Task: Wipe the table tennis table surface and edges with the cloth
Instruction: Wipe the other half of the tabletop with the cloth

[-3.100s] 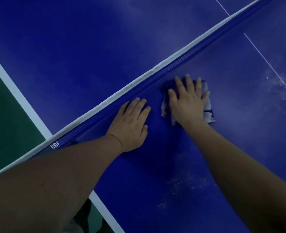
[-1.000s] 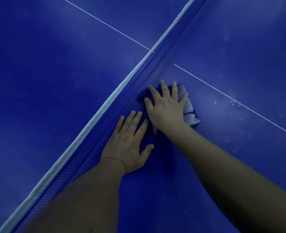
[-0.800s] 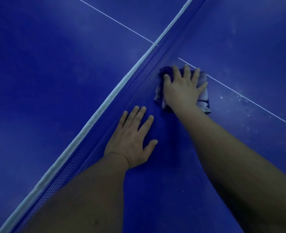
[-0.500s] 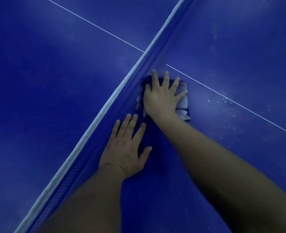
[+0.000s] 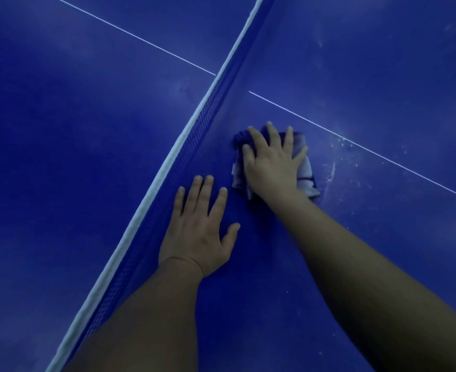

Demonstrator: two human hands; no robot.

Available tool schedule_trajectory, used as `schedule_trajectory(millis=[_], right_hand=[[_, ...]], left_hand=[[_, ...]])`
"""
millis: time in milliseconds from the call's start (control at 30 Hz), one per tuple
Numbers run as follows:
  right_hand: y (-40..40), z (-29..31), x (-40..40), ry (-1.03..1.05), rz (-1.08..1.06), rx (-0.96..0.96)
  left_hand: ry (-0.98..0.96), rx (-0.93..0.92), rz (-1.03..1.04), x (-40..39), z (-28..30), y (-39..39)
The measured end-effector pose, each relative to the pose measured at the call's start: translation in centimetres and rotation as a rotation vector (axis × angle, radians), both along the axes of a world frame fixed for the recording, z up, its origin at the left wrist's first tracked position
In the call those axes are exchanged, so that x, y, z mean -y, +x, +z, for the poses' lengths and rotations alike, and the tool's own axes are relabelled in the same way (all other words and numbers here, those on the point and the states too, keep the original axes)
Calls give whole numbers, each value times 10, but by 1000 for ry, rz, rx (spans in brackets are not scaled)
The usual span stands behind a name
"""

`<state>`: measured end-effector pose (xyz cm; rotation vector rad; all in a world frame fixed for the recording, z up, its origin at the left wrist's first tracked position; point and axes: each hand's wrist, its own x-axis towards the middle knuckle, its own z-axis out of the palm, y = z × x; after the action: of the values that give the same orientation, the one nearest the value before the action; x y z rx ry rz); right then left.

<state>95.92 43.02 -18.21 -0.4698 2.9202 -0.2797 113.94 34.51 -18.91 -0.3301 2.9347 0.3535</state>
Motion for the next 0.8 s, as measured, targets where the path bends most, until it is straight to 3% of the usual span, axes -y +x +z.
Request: schedule_trajectory(millis=[67, 167, 233, 433, 633, 800], right_hand=[[-29, 4, -8, 3, -59, -1], [-44, 5, -47, -16, -395, 19], [-31, 2, -74, 4, -501, 31], [-62, 7, -65, 5, -478, 44], [-4, 14, -85, 68, 6, -24], [0, 11, -123, 33, -248, -19]], left_hand=[[9, 4, -4, 1, 0, 1], [17, 6, -5, 3, 0, 1], [20, 6, 0, 3, 1, 1], [23, 2, 13, 0, 1, 1], [45, -2, 23, 0, 1, -1], [69, -13, 22, 1, 1, -1]])
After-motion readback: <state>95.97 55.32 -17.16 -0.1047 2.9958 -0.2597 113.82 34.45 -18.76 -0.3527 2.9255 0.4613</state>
